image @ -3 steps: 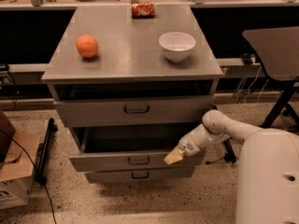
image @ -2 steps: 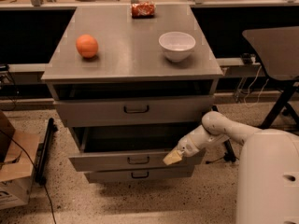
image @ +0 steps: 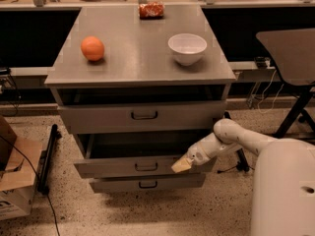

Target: Close middle drawer

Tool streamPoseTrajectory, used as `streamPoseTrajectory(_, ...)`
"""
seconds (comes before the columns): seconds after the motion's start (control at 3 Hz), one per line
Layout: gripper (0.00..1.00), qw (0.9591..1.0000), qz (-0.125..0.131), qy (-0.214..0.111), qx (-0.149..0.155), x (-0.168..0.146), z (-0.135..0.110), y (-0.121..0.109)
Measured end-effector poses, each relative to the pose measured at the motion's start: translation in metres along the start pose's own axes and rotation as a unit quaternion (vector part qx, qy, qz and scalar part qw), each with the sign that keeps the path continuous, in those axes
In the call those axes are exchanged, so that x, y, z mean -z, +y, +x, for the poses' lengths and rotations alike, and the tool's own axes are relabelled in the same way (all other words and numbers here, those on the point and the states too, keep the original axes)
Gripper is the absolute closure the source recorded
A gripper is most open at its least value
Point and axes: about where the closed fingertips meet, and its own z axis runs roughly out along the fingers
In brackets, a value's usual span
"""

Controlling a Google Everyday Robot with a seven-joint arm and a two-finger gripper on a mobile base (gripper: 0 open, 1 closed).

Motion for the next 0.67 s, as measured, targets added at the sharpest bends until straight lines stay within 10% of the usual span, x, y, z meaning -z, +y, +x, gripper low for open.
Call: streamPoseTrajectory(0.67,0.58,0.9998,0.009,-0.015,0.002,-0.0006,-0.0044,-0.0067)
